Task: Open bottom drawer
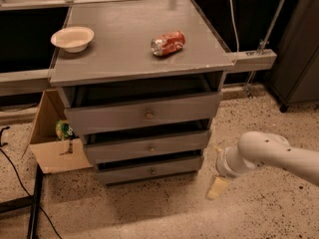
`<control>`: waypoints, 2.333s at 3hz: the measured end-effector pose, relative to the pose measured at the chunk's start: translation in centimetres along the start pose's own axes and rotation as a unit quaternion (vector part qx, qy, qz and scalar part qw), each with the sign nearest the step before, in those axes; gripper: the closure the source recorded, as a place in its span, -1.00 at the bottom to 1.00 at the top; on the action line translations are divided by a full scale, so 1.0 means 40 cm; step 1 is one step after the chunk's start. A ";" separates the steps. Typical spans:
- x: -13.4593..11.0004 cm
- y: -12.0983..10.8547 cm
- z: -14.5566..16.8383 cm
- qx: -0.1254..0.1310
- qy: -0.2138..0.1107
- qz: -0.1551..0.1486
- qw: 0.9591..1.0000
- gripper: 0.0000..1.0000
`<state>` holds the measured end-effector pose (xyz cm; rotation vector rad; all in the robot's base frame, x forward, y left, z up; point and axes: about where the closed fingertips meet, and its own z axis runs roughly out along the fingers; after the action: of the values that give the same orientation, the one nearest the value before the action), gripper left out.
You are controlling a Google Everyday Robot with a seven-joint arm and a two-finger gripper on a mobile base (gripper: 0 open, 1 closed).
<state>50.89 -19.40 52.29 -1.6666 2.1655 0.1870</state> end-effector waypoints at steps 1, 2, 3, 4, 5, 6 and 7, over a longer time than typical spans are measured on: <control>0.044 0.011 0.134 -0.029 -0.010 0.025 0.999 -1.00; 0.045 0.015 0.137 -0.031 -0.010 0.026 0.999 -1.00; 0.051 0.029 0.157 -0.031 -0.006 0.012 0.999 -1.00; 0.068 0.019 0.229 -0.025 -0.022 0.001 0.999 -1.00; 0.094 0.013 0.411 -0.048 -0.057 -0.008 0.997 -1.00; 0.101 0.001 0.537 -0.070 -0.075 -0.011 0.995 -1.00; 0.089 -0.058 0.678 -0.087 -0.105 -0.020 0.990 -1.00</control>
Offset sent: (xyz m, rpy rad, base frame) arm 0.0052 0.0022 -0.0445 0.0334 0.0478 -0.0175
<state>58.59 -13.98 26.48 -1.6974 2.0052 0.5290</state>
